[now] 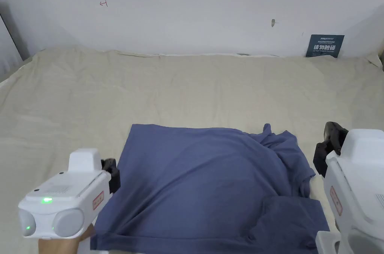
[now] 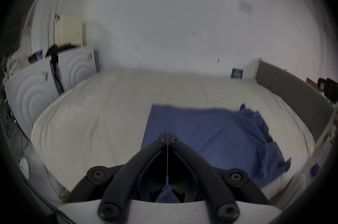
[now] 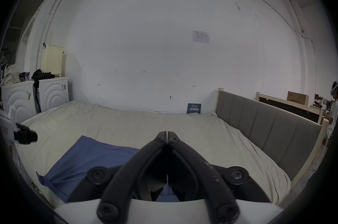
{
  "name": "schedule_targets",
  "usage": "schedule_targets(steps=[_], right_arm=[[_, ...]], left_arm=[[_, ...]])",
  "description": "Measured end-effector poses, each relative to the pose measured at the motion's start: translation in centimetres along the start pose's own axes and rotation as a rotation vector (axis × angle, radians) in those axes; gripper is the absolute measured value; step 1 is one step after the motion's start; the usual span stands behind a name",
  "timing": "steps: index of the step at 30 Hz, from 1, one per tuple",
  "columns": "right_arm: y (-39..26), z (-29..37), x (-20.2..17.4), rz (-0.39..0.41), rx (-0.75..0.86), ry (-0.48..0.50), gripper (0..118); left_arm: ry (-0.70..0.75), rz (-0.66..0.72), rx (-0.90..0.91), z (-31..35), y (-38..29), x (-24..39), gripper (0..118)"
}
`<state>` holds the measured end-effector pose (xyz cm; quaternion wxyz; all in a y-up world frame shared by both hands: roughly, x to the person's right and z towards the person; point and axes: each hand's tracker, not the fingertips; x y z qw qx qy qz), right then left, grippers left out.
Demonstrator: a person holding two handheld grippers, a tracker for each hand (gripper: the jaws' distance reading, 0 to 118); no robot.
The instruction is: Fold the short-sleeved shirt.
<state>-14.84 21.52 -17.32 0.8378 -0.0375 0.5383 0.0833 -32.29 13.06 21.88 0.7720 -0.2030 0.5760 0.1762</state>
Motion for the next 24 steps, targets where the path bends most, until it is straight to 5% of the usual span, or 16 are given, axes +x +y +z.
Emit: schedule_targets(steps=[2,5,7,15,17,20,22,24], right_arm=[[-0.2,-0.2,0.1,0.000,-0.010,0.002,1],[-0.6,-0.3,0.1,-0.003,-0.025,0.009,1],[-0.8,-0.5,0.2,-0.006,-0.033,0.007,1],[-2.2,-1.1,0.3,-0.011,-0.088,0.009,1],[-2.4,-1.2,0.2,-0.011,-0.100,0.008,1],[-2.8,-1.2,0.4,-0.009,-0.115,0.005,1],[-3.2,-1.1,0.6,-0.015,-0.127,0.003,2],[-3.6,-0.9,1.1,-0.024,-0.142,-0.008,2]], left_arm=[[-0.012,-0.006,-0.085,-0.5,-1.8,-1.2,19],[-0.024,0.016,-0.178,-1.3,-4.8,-3.2,93],[-0.012,0.022,-0.261,-1.4,-5.8,-3.4,114],[0.067,0.016,-0.356,-3.5,-10.8,-5.1,109],[0.056,0.012,-0.369,-3.9,-11.6,-5.0,86],[0.002,0.068,-0.348,-3.3,-11.6,-4.6,21],[-0.007,0.078,-0.338,-3.1,-11.8,-4.2,5],[0.006,0.075,-0.328,-3.5,-11.7,-4.5,4]])
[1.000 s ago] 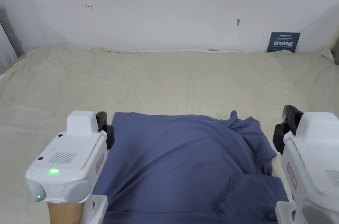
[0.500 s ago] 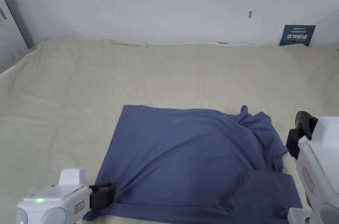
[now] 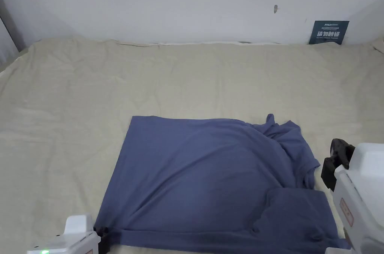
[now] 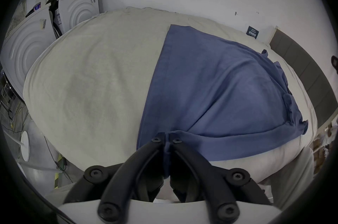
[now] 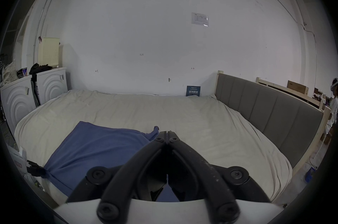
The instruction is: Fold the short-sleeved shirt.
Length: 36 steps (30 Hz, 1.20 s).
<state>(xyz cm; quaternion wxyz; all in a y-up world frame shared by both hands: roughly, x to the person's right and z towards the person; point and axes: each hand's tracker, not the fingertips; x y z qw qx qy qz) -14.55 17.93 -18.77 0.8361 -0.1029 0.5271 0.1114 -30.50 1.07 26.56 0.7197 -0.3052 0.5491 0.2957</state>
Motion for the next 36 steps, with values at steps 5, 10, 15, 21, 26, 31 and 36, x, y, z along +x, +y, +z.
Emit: schedule_targets(steps=[5,10,15,21,26,31,36], right_arm=[[-3.2,-0.2,2.2,-0.053,-0.128,-0.011,65],[-9.2,-1.7,4.2,-0.060,-0.394,-0.012,109],[-15.1,-3.6,4.8,-0.107,-0.580,-0.018,108],[-17.3,-5.2,4.6,-0.160,-0.640,0.020,47],[-16.5,-4.1,4.7,-0.185,-0.600,0.048,7],[-12.7,-3.3,4.8,-0.166,-0.487,0.061,6],[-7.9,-4.9,4.7,-0.148,-0.374,0.067,6]], left_arm=[[-0.004,0.000,0.027,2.6,0.9,1.3,4],[-0.018,0.011,0.054,1.9,0.9,0.7,4],[-0.020,-0.005,0.062,1.2,1.0,0.2,4],[-0.020,0.002,0.059,0.7,0.7,-0.5,4],[-0.017,0.011,0.063,-0.1,0.7,-1.7,4],[-0.018,0.035,0.122,1.3,2.5,-1.0,4],[-0.020,0.044,0.191,1.1,6.8,-0.4,4]])
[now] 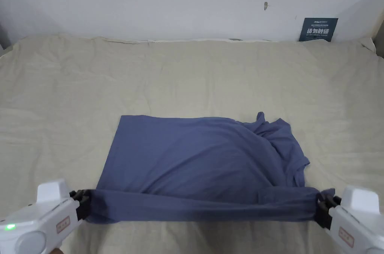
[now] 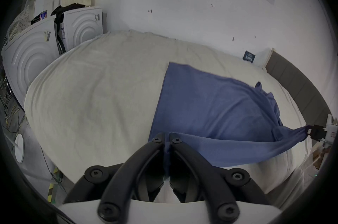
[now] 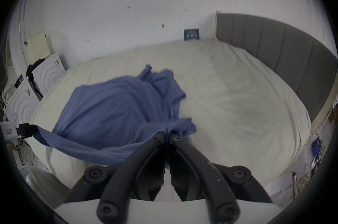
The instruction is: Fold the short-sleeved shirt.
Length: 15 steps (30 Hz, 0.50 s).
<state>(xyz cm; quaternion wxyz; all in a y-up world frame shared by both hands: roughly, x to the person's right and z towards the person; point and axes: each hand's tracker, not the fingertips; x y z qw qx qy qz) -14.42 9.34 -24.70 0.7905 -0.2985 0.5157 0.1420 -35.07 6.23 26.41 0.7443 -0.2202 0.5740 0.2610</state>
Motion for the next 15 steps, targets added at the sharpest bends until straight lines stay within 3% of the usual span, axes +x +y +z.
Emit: schedule_targets(steps=[7,15], right_arm=[[5.3,-5.1,-0.8,0.010,0.017,-0.009,7],[7.1,-14.6,-1.2,0.002,-0.118,-0.078,7]], left_arm=[[0.027,-0.067,0.037,-4.4,5.6,1.9,4],[0.067,-0.156,-0.088,-13.9,7.8,2.7,4]])
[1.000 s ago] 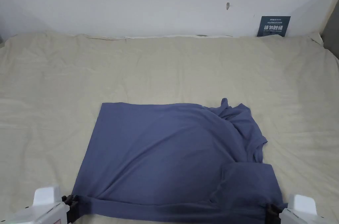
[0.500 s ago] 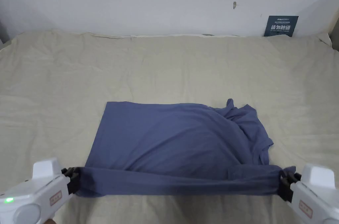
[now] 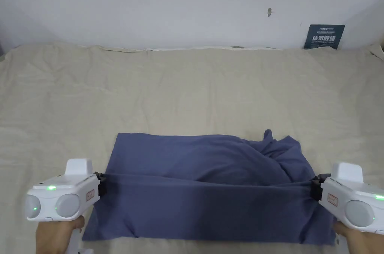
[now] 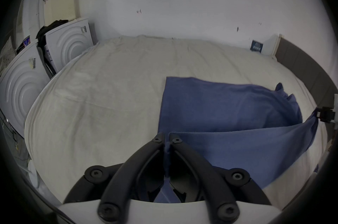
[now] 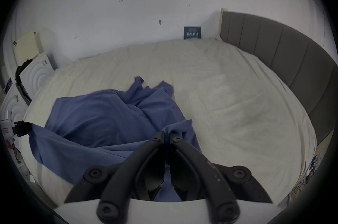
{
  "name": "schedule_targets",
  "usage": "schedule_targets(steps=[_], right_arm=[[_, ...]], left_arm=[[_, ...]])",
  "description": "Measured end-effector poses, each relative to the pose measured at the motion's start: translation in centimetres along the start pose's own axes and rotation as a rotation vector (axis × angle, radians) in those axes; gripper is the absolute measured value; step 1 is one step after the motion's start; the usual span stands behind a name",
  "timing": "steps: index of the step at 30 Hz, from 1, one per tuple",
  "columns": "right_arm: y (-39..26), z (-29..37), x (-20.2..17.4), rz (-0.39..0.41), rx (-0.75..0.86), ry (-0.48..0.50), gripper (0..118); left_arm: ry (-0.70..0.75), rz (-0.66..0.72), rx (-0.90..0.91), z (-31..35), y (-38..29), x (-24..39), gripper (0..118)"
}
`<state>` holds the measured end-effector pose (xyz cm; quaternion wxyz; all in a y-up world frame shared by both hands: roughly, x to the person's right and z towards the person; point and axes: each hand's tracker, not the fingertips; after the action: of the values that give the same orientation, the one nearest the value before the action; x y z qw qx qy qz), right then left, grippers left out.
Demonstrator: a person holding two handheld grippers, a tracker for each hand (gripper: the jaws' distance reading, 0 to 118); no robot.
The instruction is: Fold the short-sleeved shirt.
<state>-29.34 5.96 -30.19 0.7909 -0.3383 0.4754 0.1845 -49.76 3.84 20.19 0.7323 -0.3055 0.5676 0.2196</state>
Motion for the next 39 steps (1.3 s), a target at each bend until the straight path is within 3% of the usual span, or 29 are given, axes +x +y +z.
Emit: schedule_targets(steps=[6,12,13,14,15,16,17,18,19,27,32,34,36,37,39], right_arm=[[-1.2,-6.6,0.3,-0.036,-0.158,-0.030,7],[-1.8,-7.5,0.1,-0.041,-0.184,-0.028,8],[-1.5,-7.4,0.3,-0.036,-0.183,-0.025,9],[-1.2,-7.2,0.5,-0.029,-0.176,-0.022,17],[-0.8,-6.3,0.4,-0.024,-0.146,-0.022,28],[-0.3,-5.3,0.2,-0.025,-0.092,-0.017,53],[0.3,-4.2,0.2,-0.025,-0.046,-0.013,73],[0.8,-3.1,0.2,-0.022,-0.010,-0.008,88],[1.4,-1.9,0.1,-0.021,0.028,0.006,103],[4.0,13.4,-3.5,0.097,0.442,0.016,105],[2.9,19.3,-5.0,0.130,0.616,-0.020,106],[2.3,21.0,-5.3,0.141,0.673,-0.032,106],[1.6,22.1,-5.7,0.149,0.707,-0.026,99],[1.2,22.5,-5.9,0.152,0.713,-0.030,83],[0.6,23.1,-6.1,0.155,0.732,-0.053,47]], left_arm=[[0.038,-0.097,-0.130,-4.8,0.1,2.1,4],[0.049,-0.065,-0.157,-5.1,-0.5,2.4,4],[0.046,-0.047,-0.166,-4.9,-0.2,2.4,10],[0.032,-0.026,-0.176,-4.4,0.3,2.3,20],[0.024,-0.007,-0.167,-3.7,0.7,2.3,41],[0.020,0.016,-0.142,-3.1,0.9,2.1,78],[0.011,0.032,-0.105,-2.0,1.5,2.2,99],[-0.002,0.042,-0.073,-0.9,2.1,2.3,112],[-0.017,0.049,-0.041,0.3,2.6,2.5,114],[-0.038,0.048,0.362,13.3,5.6,5.0,113],[-0.007,0.062,0.570,19.4,4.3,7.2,112],[0.009,0.045,0.637,21.0,3.5,7.8,106],[0.025,0.014,0.690,22.0,2.8,8.5,90],[0.035,0.008,0.708,22.3,2.4,8.7,69],[0.036,-0.020,0.724,22.9,1.7,9.2,14]])
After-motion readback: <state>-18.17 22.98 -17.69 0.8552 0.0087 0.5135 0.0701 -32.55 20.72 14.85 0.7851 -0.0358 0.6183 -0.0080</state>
